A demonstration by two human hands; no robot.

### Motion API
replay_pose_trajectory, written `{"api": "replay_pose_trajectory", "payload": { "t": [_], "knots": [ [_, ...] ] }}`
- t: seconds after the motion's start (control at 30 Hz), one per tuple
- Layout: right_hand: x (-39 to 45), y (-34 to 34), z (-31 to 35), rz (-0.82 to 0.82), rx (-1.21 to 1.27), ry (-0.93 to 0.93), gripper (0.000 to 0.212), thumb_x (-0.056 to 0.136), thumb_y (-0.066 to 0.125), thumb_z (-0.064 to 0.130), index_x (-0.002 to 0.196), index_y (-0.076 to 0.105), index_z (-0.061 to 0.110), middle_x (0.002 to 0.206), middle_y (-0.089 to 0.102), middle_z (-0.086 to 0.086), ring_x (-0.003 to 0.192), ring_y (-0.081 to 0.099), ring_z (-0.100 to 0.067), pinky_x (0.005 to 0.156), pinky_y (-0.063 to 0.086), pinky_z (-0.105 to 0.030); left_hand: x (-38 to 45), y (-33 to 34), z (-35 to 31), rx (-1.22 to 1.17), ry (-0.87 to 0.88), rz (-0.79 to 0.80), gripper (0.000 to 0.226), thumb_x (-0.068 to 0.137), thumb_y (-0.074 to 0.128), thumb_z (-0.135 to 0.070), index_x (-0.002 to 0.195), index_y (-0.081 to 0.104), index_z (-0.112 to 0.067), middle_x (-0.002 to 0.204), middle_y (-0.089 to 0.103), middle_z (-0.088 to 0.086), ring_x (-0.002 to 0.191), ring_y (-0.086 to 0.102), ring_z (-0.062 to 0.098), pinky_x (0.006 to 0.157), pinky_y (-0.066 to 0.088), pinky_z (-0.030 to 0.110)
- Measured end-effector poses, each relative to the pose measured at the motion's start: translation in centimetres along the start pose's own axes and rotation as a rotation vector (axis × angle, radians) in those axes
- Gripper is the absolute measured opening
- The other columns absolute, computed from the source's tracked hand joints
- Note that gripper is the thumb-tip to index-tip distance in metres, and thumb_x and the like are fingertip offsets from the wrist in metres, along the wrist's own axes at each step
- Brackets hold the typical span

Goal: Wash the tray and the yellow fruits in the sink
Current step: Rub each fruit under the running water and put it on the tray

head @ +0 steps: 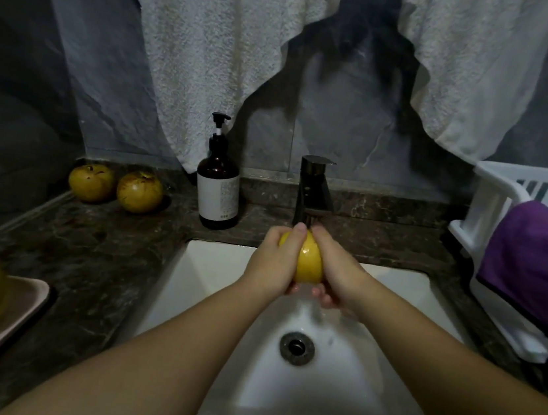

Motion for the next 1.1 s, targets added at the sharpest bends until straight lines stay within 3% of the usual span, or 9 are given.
{"api": "replay_pose_trajectory", "payload": {
  "t": [0.13, 0.27, 0.4, 0.57, 0.73, 0.83, 0.9, 1.0, 1.1],
  "knots": [
    [-0.4, -1.3, 2.3, -0.116, -0.233, -0.335, 0.039, 0.096, 0.047, 0.067, 0.114, 0.052, 0.033, 0.098, 0.065, -0.008, 0.07, 0.069, -0.021, 0.046, 0.049, -0.028, -0.4, 0.8, 0.5, -0.176, -0.14, 0.11, 0.047, 0.098, 0.045, -0.069, 0.121, 0.056, -0.029, 0.087, 0.063, 0.011, 0.055, 0.058, 0.019, 0.049, 0.044, 0.026],
    [-0.1, -0.4, 0.3, -0.021, 0.047, -0.016, 0.057, 0.094, 0.037, 0.074, 0.117, 0.056, 0.025, 0.071, 0.066, -0.013, 0.048, 0.059, -0.018, 0.04, 0.038, -0.021, 0.2, 0.3, -0.2, 0.025, 0.039, -0.005, 0.037, 0.099, 0.048, -0.065, 0.116, 0.055, -0.034, 0.103, 0.068, 0.009, 0.074, 0.069, 0.027, 0.056, 0.051, 0.031],
    [-0.6, -1.3, 2.6, -0.167, -0.214, -0.392, 0.031, 0.094, 0.043, 0.067, 0.104, 0.053, 0.039, 0.091, 0.065, -0.004, 0.069, 0.066, -0.019, 0.042, 0.046, -0.026, -0.3, 1.0, 0.5, -0.185, -0.116, 0.095, 0.039, 0.098, 0.044, -0.07, 0.111, 0.056, -0.036, 0.083, 0.071, 0.006, 0.053, 0.066, 0.018, 0.047, 0.049, 0.026],
    [-0.3, 0.2, 0.3, -0.027, 0.015, -0.049, 0.054, 0.083, 0.037, 0.082, 0.113, 0.051, 0.039, 0.075, 0.068, -0.012, 0.049, 0.059, -0.018, 0.041, 0.038, -0.023, 0.1, 0.1, 0.0, 0.047, 0.027, -0.024, 0.038, 0.097, 0.047, -0.069, 0.115, 0.056, -0.036, 0.105, 0.067, 0.008, 0.075, 0.071, 0.024, 0.045, 0.051, 0.027],
    [-0.6, -0.9, 2.5, -0.149, -0.267, -0.395, 0.03, 0.08, 0.047, 0.078, 0.105, 0.045, 0.06, 0.098, 0.063, 0.004, 0.075, 0.066, -0.015, 0.048, 0.047, -0.026, -0.2, 0.6, 0.9, -0.139, -0.153, 0.055, 0.055, 0.094, 0.041, -0.077, 0.117, 0.057, -0.03, 0.088, 0.067, 0.008, 0.06, 0.067, 0.019, 0.053, 0.051, 0.028],
    [0.0, 0.2, 0.6, -0.001, 0.073, -0.085, 0.055, 0.082, 0.049, 0.081, 0.121, 0.046, 0.041, 0.082, 0.069, -0.007, 0.056, 0.065, -0.017, 0.044, 0.043, -0.026, 0.2, -0.2, -0.1, 0.038, 0.072, -0.064, 0.054, 0.088, 0.049, -0.074, 0.121, 0.056, -0.031, 0.107, 0.068, 0.005, 0.09, 0.071, 0.026, 0.075, 0.06, 0.042],
    [0.0, 0.1, 0.7, -0.011, 0.099, -0.048, 0.063, 0.082, 0.054, 0.08, 0.124, 0.047, 0.034, 0.075, 0.068, -0.01, 0.05, 0.062, -0.018, 0.043, 0.042, -0.025, 0.0, 0.1, -0.1, -0.002, 0.067, -0.046, 0.053, 0.087, 0.051, -0.074, 0.124, 0.054, -0.035, 0.112, 0.067, 0.005, 0.092, 0.073, 0.027, 0.071, 0.06, 0.04],
    [-0.5, -1.6, 2.0, -0.156, -0.188, -0.209, 0.075, 0.077, 0.065, 0.075, 0.136, 0.04, 0.036, 0.108, 0.062, 0.003, 0.082, 0.069, -0.016, 0.061, 0.057, -0.034, -0.5, 0.6, 0.7, -0.177, -0.129, 0.076, 0.043, 0.097, 0.046, -0.073, 0.12, 0.054, -0.038, 0.113, 0.069, 0.012, 0.076, 0.076, 0.025, 0.058, 0.057, 0.033],
    [-0.9, -2.4, 2.5, -0.216, -0.567, -0.29, 0.101, 0.055, 0.065, 0.081, 0.142, 0.033, 0.04, 0.11, 0.053, 0.014, 0.098, 0.058, -0.011, 0.076, 0.051, -0.033, -0.7, 0.9, 1.4, -0.111, -0.203, 0.171, 0.056, 0.091, 0.049, -0.08, 0.116, 0.059, -0.031, 0.103, 0.071, 0.013, 0.067, 0.068, 0.022, 0.057, 0.053, 0.031]
  ]
}}
Point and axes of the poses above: each hand's wrist, its own x-axis towards the middle knuckle, its own y-axis out of the palm, z = x × y, the point moved 7 cm from there along x, towards the middle knuckle
